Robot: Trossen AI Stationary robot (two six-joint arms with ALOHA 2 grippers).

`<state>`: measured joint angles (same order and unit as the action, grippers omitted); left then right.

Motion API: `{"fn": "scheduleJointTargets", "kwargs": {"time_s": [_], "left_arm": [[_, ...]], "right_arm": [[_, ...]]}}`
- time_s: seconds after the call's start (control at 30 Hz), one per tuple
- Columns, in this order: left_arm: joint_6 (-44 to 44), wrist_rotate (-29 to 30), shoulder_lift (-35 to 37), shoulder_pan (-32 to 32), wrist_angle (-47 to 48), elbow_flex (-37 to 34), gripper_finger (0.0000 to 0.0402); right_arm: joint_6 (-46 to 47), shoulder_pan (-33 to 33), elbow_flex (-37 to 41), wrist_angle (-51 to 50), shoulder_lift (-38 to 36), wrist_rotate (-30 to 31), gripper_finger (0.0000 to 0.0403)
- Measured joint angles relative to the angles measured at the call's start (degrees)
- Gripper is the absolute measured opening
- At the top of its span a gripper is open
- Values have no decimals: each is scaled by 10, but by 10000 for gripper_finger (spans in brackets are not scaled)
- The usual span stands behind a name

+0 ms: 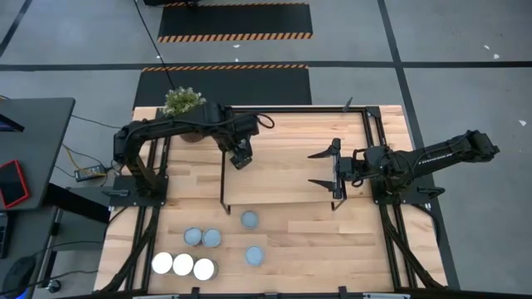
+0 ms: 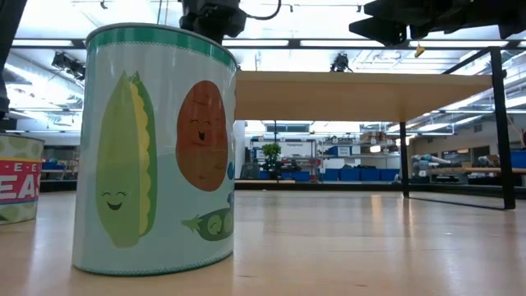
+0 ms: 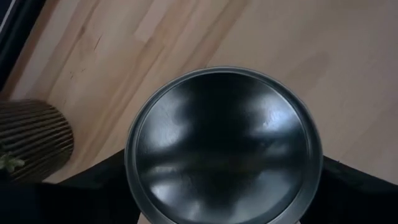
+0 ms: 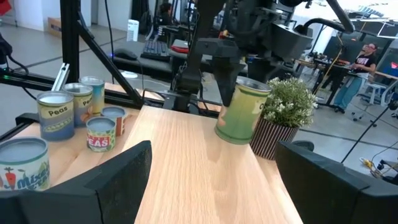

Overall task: Pick and place cans onto a shelf
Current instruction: Put the canned oranges on the shelf

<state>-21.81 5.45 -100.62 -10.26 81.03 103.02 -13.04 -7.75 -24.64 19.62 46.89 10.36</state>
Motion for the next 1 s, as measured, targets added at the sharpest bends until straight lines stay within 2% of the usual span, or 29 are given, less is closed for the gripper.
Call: {"fn": "scheduleJointTargets", "kwargs": {"time_s": [0.13,0.3,0.37,0.53,1.0], "left_arm": [[19,-4,0,7,-4,-1,334],[21,-51,-6,9,-8,-4,373],[23,-51,-3,9,-9,-3,381],[30,-24,-4,9,-10,-3,384],[30,-23,2,14,-9,-2,385]], "right_arm": [[0,0,0,0,0,0,347],[0,0,0,0,0,0,347],[0,0,0,0,0,0,347],[0,0,0,0,0,0,347],[0,0,0,1,0,0,347]]}}
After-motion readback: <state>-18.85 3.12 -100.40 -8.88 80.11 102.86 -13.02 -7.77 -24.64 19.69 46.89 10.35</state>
